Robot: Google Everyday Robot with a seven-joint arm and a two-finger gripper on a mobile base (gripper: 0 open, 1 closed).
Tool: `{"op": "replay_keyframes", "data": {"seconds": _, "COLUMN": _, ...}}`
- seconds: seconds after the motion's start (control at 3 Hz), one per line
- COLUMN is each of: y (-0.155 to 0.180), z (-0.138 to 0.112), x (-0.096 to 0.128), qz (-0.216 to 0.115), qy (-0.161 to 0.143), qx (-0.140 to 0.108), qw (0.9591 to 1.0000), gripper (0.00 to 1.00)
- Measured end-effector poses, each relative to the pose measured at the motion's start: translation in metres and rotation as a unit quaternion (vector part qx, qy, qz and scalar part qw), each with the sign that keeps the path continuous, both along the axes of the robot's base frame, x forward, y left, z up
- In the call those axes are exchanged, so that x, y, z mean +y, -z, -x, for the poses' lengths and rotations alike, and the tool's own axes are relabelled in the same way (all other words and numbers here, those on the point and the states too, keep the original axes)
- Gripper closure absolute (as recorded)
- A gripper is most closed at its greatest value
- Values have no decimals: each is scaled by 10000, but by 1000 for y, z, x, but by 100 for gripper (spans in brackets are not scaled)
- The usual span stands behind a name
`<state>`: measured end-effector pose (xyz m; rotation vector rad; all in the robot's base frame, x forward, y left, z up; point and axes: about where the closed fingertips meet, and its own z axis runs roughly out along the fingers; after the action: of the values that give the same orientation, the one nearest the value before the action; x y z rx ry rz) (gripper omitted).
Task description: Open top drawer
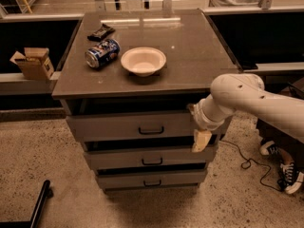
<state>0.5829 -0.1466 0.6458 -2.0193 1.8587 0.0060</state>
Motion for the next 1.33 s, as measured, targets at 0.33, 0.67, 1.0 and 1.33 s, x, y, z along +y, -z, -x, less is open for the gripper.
{"op": "replay_keyframes", "data": {"seconds": 0.33, "y": 4, "z": 23, "x": -2, "qz": -10, "qy": -382, "qx": 299, "qw": 9988, "gripper": 20}}
{"op": "replay_keyframes", "data": {"seconds": 0.67, "y": -2, "z": 39, "x": -1, "qz": -205, "qy": -626, "qx": 418, "qw": 9970, "gripper": 41}}
{"op": "replay_keyframes", "data": {"seconds": 1.0, "y": -13, "z": 39, "x": 0, "qz": -212, "qy": -635, "qx": 419, "qw": 9969, "gripper": 21}}
{"op": "replay_keyframes", "data": {"seconds": 1.33, "y": -17, "z": 39, "x": 0, "qz": -205, "qy": -624, "qx": 433, "qw": 9969, "gripper": 0}}
